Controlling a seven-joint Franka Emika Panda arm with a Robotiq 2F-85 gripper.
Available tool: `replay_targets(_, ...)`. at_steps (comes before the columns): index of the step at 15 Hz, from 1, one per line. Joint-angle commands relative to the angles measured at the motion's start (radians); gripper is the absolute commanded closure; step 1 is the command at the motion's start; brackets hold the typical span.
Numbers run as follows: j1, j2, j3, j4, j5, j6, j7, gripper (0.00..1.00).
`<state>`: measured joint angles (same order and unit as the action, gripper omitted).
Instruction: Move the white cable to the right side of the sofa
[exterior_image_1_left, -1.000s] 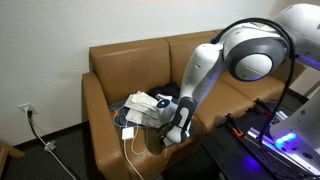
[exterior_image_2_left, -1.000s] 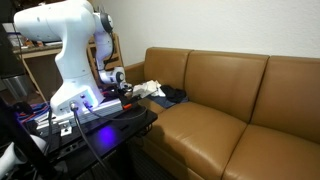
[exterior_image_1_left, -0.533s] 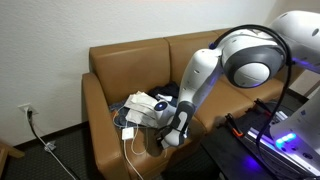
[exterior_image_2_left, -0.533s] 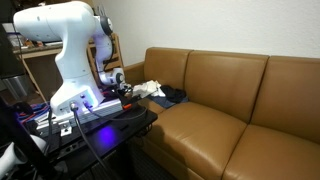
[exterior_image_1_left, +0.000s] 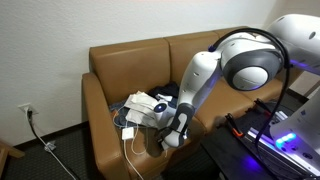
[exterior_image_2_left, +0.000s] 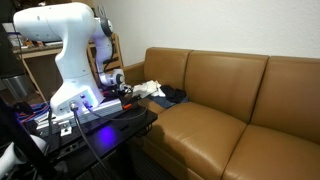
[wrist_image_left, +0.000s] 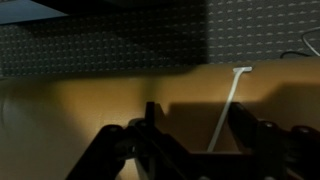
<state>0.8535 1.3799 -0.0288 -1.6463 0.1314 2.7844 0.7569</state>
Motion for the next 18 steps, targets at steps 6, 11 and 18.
replay_targets(6,-0.013,0.025,0.001,0.032,0.004,-0.004,-0.011,0.91)
replay_targets(11,-0.044,-0.003,0.016,-0.015,0.018,0.031,-0.021,1.00)
replay_targets(18,-0.027,-0.206,-0.010,-0.353,0.127,0.383,0.035,0.99)
